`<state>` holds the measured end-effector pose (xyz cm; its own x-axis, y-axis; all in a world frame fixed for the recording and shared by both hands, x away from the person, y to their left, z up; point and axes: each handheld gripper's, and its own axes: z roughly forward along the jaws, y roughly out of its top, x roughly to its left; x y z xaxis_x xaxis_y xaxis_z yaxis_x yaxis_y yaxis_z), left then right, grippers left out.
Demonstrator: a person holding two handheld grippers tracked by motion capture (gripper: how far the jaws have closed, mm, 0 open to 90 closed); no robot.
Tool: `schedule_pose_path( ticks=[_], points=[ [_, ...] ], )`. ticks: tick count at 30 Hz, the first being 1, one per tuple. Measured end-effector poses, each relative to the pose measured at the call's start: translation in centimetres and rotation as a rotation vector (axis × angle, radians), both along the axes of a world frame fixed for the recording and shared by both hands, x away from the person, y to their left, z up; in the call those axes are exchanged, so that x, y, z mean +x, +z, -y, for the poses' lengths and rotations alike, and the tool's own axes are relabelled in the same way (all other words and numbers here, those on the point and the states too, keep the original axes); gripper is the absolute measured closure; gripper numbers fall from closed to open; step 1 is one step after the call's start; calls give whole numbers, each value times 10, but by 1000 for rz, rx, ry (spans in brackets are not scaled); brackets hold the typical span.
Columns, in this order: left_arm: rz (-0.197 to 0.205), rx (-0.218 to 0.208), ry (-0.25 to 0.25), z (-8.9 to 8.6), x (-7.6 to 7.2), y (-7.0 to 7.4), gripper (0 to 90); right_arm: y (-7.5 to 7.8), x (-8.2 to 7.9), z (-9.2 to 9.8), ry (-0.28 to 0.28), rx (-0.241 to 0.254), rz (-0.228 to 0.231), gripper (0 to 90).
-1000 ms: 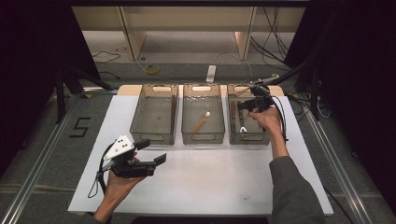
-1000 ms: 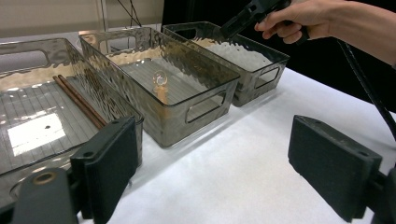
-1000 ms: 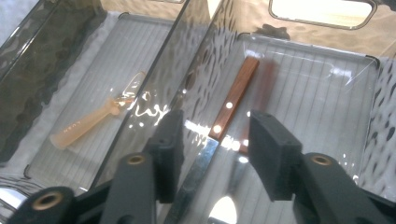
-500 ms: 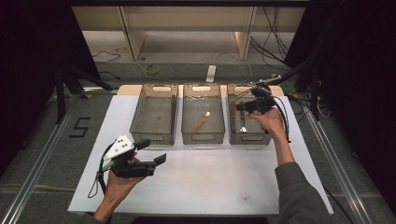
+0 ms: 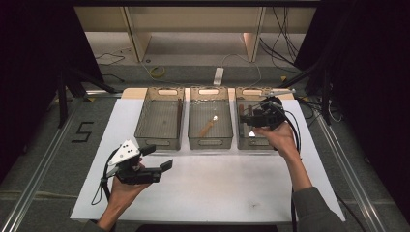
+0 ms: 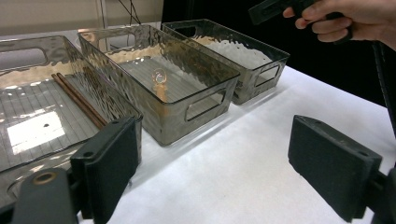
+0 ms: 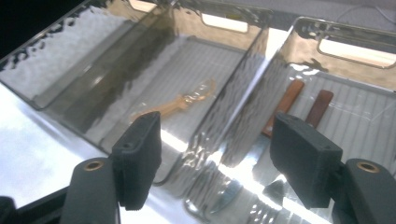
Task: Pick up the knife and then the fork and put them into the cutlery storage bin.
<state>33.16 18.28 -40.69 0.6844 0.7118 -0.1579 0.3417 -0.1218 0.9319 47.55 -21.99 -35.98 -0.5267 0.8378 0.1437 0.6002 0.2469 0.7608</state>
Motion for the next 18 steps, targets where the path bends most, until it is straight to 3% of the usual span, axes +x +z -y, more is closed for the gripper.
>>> schedule_pose_path(
  ticks=[18],
  points=[
    [-8, -1, 2, 0, 1, -1, 157, -4, -51, -14, 69, 65, 93, 308]
  ],
)
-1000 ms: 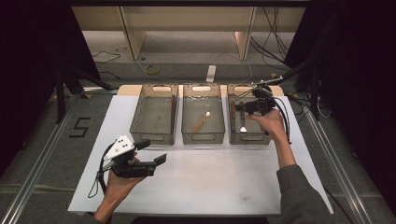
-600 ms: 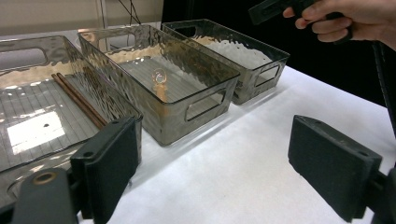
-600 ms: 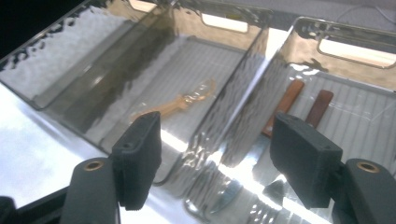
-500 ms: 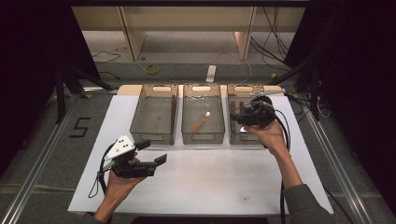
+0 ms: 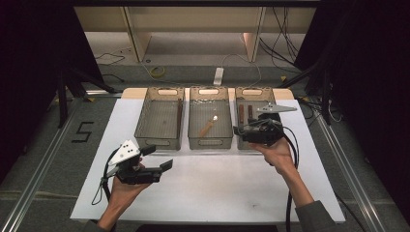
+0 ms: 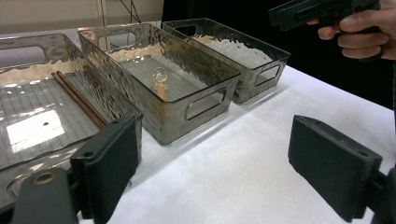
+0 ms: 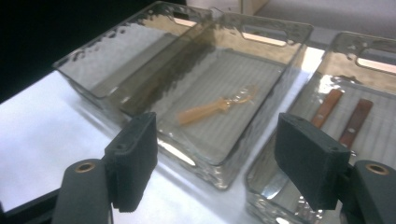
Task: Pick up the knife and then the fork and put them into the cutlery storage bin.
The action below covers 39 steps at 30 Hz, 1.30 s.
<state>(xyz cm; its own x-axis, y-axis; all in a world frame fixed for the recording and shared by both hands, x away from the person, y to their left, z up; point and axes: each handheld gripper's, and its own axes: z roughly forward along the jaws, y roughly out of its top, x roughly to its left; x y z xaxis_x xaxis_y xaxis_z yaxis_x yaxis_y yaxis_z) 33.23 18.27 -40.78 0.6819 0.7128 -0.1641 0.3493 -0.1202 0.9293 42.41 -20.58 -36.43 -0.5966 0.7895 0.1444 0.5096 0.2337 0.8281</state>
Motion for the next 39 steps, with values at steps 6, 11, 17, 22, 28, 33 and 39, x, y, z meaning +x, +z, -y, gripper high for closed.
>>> schedule_pose_path(
  ticks=[6, 11, 17, 22, 28, 33, 39],
  points=[
    [1, 1, 1, 1, -1, 0, 157, -8, -12, 1, 21, 26, -6, 302],
    [1, 7, 0, 1, 0, 0, 157, -15, -21, -2, 50, 48, 8, 284],
    [1, 10, -6, 1, -2, 0, 157, -19, -36, -3, 79, 91, 43, 267],
    [2, 14, -16, 2, -3, 0, 157, -26, -47, -1, 83, 108, 63, 257],
    [-10, 23, -37, 3, -3, -2, 157, -31, -61, 2, 100, 127, 89, 251],
    [-12, 4, -42, 3, -3, -1, 157, -38, -73, 7, 111, 131, 113, 243],
    [-17, -9, -55, 2, -2, -2, 157, -48, -86, 12, 120, 131, 141, 235]
  ],
)
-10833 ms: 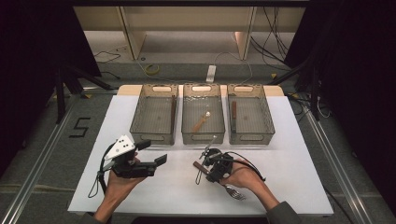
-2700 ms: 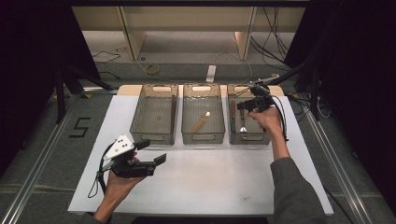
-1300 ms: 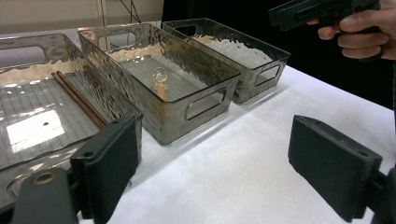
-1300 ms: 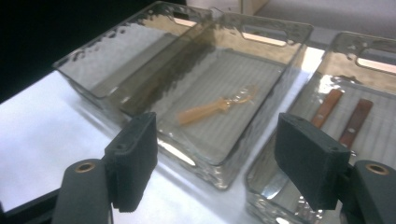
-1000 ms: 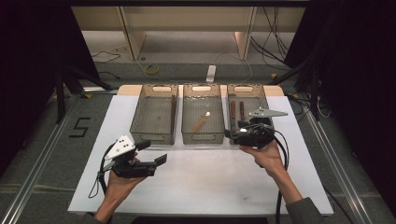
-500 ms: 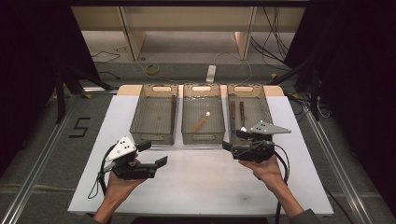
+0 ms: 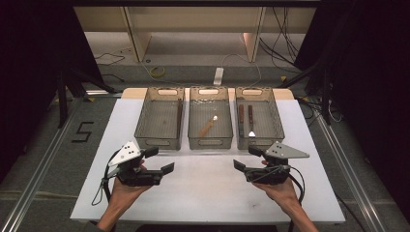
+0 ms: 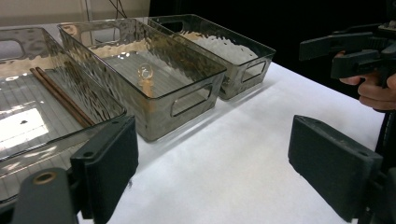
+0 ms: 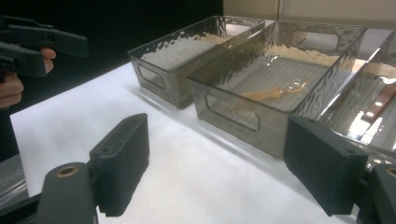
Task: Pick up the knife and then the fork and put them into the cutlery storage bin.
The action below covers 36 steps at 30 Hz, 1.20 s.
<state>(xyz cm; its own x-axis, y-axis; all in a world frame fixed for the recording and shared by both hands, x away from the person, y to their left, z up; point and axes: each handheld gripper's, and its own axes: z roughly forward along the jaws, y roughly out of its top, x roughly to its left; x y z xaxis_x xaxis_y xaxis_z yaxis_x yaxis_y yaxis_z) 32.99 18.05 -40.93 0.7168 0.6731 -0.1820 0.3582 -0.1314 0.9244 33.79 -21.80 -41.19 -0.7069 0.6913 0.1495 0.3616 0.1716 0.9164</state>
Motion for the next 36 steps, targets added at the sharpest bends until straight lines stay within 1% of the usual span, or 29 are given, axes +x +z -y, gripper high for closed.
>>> schedule_pose_path(
  ticks=[2, 6, 9, 12, 15, 18, 22, 25, 27, 31, 36],
  points=[
    [-1, 4, -9, 1, 0, 0, 157, -3, -2, 2, -4, 7, -5, 233],
    [-3, 1, -31, 2, -1, 0, 157, -7, -7, 4, -16, 0, 12, 227],
    [1, 9, -42, 3, -1, 0, 158, -8, -9, 7, -31, 12, 20, 225],
    [-2, 7, -41, 3, -1, -1, 158, -9, -11, 10, -45, 8, 24, 226],
    [-4, 5, -40, 2, -2, -1, 158, -11, -13, 13, -57, 13, 17, 226],
    [-4, 5, -40, 2, -2, -1, 158, -12, -15, 14, -63, 2, 19, 226],
    [-5, 5, -38, 2, -2, -1, 157, -13, -18, 15, -64, -9, 27, 225],
    [-5, 4, -37, 2, -2, -1, 158, -13, -20, 16, -67, -4, 28, 216],
    [-5, 5, -37, 2, -2, -1, 157, -13, -20, 16, -68, -10, 33, 211],
    [-4, 5, -37, 2, -2, -1, 158, -13, -20, 16, -73, -3, 31, 202],
    [-3, 5, -36, 2, -2, -1, 158, -13, -20, 15, -75, -13, 35, 195]
  ],
)
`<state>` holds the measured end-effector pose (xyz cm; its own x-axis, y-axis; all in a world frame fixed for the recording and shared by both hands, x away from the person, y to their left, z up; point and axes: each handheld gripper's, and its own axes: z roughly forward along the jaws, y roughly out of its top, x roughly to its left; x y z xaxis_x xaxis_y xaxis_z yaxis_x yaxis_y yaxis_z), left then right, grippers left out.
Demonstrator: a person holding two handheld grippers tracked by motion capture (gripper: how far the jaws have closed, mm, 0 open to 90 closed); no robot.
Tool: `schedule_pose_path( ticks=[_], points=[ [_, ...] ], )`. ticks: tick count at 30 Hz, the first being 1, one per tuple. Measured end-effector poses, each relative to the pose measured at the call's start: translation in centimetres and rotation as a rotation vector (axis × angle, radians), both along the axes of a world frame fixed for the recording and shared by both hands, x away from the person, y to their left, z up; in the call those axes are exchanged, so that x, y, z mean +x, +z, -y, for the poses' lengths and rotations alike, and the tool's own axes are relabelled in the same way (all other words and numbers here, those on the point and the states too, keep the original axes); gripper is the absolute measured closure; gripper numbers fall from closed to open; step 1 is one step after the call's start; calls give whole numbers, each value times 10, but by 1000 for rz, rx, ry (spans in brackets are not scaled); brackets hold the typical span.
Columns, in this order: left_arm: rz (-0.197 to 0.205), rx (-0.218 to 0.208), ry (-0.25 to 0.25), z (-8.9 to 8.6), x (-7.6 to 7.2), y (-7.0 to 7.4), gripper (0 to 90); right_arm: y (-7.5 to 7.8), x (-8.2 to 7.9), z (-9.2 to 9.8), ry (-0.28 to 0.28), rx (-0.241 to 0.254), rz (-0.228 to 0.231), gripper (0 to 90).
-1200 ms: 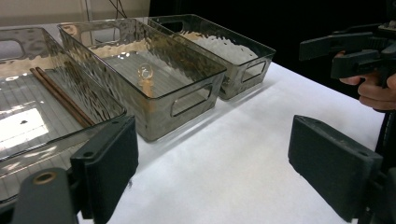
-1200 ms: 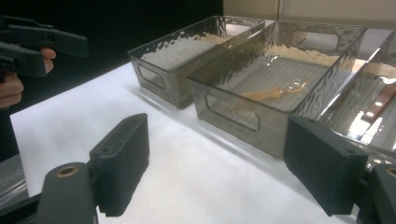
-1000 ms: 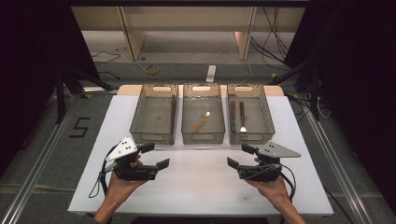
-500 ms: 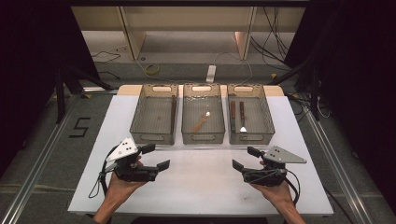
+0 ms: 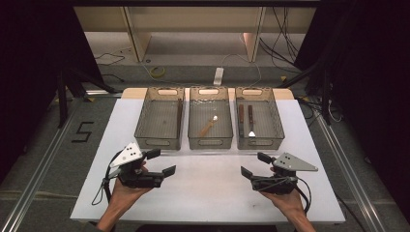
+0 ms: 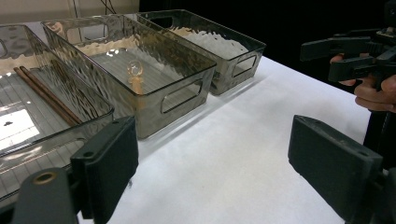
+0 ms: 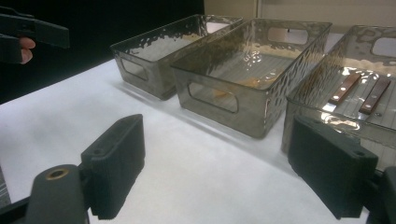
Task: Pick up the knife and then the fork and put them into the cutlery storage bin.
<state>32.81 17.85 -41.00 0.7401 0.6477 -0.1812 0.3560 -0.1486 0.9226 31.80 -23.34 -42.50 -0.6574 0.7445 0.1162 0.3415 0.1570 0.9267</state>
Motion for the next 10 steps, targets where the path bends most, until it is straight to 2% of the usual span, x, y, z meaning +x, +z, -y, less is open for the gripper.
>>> schedule_pose_path(
  ticks=[10],
  points=[
    [1, 1, 1, 0, 0, 0, 158, 0, 0, -1, -10, 2, 2, 170]
  ],
)
